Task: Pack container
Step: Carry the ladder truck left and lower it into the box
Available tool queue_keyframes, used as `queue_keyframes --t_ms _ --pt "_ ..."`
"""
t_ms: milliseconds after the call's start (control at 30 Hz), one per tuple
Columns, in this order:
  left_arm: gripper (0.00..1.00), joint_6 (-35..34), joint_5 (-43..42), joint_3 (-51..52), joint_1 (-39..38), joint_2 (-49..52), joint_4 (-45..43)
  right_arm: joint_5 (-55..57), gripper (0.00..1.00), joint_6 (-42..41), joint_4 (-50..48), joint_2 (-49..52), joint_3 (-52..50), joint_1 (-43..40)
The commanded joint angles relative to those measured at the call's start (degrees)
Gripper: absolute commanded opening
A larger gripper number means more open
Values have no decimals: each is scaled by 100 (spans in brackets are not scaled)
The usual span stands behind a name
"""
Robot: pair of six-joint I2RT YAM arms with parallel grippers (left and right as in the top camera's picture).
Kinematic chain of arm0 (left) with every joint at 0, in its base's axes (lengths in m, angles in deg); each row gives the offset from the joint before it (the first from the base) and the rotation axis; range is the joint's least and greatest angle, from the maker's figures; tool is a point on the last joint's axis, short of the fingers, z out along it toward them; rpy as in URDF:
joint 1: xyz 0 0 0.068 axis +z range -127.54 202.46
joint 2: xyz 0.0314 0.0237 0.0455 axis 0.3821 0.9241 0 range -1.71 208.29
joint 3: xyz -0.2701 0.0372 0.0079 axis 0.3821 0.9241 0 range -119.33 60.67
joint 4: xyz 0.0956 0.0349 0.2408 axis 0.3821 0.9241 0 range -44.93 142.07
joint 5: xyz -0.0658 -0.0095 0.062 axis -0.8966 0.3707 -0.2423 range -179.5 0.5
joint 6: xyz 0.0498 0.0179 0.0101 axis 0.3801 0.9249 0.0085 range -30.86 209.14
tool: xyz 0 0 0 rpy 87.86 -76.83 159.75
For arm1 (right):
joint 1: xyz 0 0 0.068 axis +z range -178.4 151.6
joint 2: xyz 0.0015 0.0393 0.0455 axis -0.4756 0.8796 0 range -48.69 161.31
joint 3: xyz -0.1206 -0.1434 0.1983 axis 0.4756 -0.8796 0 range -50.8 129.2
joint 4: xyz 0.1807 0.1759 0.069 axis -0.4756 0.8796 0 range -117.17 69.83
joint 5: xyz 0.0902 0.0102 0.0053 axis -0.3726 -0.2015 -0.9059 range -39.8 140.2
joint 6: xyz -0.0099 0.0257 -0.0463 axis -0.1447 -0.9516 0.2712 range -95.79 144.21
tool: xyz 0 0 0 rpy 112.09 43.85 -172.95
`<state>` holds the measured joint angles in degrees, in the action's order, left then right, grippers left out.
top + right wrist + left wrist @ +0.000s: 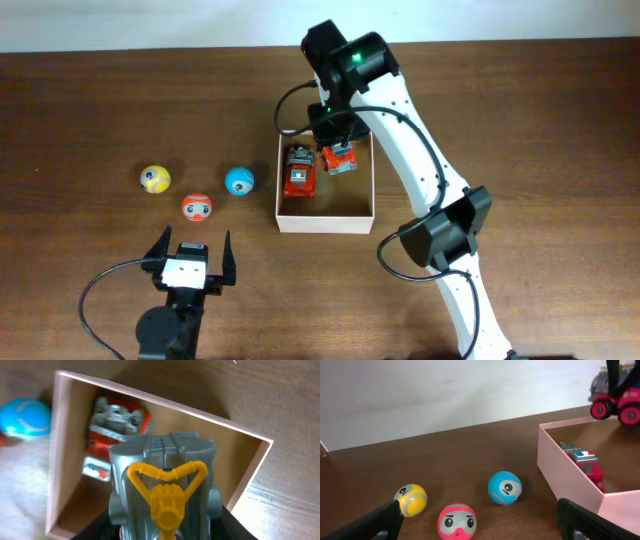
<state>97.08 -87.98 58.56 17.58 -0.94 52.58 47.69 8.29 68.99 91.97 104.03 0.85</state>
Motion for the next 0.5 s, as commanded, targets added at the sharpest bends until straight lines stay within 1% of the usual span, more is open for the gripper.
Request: queue_keyframes --t_ms 0,200,467 --pt "99 74 -63 26 28 -44 -9 262 42 -179 -122 -55 -345 13" --pt "99 74 -63 26 28 -44 -9 273 42 -267 -542 -55 -994 13" --pt "99 74 -63 26 28 -44 -9 345 42 -713 -1193 -55 -1718 -7"
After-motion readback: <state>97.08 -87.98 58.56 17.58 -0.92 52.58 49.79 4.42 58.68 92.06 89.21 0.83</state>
